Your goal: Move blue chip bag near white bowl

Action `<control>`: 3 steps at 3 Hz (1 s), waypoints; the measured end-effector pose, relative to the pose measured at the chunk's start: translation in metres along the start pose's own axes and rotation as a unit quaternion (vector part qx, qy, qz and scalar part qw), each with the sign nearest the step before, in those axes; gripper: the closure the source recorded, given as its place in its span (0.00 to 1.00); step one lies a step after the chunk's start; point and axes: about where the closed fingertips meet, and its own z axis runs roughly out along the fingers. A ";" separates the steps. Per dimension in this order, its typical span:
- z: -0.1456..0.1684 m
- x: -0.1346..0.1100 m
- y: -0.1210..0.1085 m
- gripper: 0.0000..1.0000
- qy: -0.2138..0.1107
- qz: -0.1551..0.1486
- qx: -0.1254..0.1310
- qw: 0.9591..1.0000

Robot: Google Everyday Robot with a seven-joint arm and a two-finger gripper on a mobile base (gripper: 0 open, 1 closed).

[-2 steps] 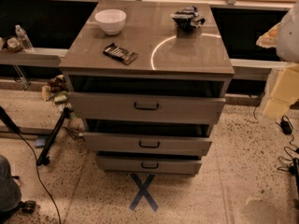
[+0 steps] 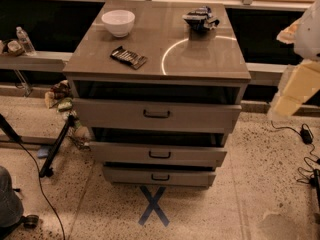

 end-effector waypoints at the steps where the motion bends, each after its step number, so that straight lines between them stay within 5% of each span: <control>1: 0.011 -0.008 -0.051 0.00 -0.029 0.044 0.064 0.997; 2: 0.027 -0.024 -0.103 0.00 -0.083 0.103 0.120 0.984; 3: 0.046 -0.055 -0.137 0.00 -0.119 0.105 0.170 0.973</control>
Offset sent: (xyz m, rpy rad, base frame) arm 0.1834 -0.0127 0.0266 0.3169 -0.4342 -0.3387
